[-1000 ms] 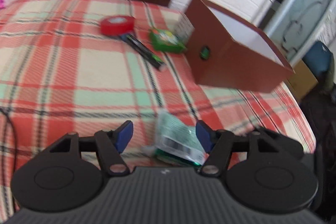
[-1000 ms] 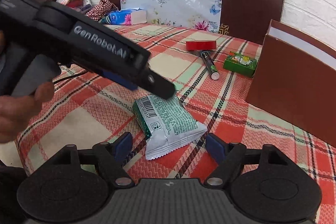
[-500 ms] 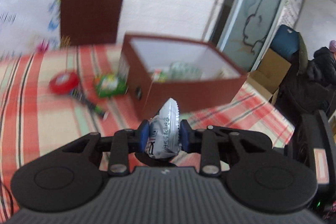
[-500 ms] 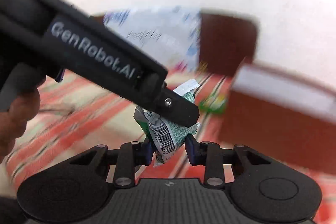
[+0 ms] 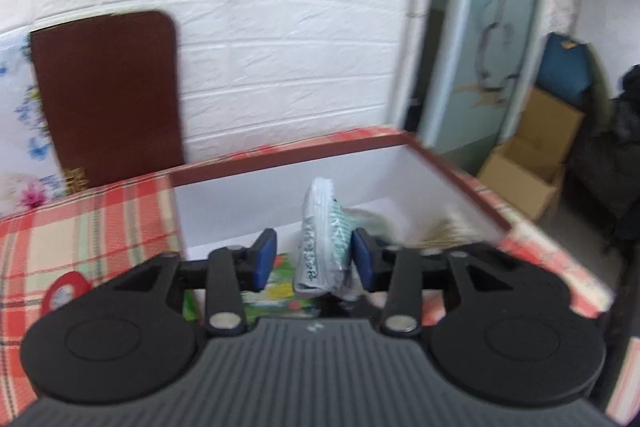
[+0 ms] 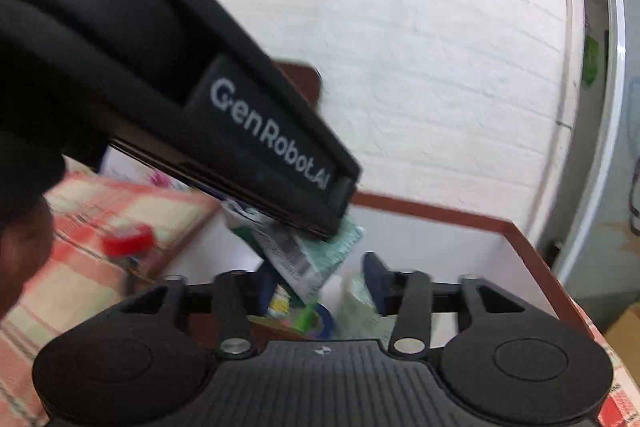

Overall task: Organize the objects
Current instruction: 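Carry the packet over the brown box and open the left gripper, then grasp the red tape roll with the right gripper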

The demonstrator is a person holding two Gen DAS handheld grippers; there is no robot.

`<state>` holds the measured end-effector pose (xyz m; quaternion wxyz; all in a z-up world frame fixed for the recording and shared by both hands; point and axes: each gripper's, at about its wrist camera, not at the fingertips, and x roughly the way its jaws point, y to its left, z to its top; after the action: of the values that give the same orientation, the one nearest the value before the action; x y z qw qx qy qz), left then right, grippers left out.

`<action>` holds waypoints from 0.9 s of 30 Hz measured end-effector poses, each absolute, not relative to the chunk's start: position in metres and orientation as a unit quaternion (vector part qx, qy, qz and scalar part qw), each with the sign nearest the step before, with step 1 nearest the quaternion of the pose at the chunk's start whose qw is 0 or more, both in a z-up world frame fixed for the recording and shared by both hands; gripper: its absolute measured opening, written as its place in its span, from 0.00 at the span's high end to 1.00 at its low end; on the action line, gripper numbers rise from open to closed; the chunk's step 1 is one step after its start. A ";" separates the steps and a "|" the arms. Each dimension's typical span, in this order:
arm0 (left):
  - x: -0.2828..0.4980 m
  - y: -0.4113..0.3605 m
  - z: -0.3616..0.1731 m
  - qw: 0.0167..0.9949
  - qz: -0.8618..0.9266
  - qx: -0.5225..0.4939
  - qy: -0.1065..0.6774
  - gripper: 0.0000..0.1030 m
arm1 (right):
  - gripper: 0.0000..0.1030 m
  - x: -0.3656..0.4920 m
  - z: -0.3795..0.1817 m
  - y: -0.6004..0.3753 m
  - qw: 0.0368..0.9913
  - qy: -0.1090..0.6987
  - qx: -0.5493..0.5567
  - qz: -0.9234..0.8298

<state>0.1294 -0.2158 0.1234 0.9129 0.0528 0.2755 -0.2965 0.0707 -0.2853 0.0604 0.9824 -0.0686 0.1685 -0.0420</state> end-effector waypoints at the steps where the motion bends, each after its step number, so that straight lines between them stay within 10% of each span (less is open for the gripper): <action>1: 0.133 -0.214 0.121 0.916 -0.286 0.051 0.276 0.53 | 0.44 0.072 0.058 -0.289 0.983 0.170 -0.057 -0.042; 9: 0.095 -0.158 0.130 0.935 -0.271 0.030 0.226 0.47 | 0.43 0.019 0.052 -0.281 0.992 0.115 -0.037 -0.030; 21: 0.111 0.014 0.021 0.933 -0.006 0.030 0.359 0.47 | 0.50 0.025 0.022 -0.177 0.966 0.196 -0.081 0.146; 27: 0.101 0.088 -0.011 0.954 0.047 -0.017 0.295 0.18 | 0.53 0.087 0.019 -0.135 0.954 0.244 -0.064 0.161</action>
<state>0.1011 0.0883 -0.0107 0.9540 -0.0170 0.2954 0.0473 0.0871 -0.1349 0.0186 0.9541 -0.0639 0.2443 0.1612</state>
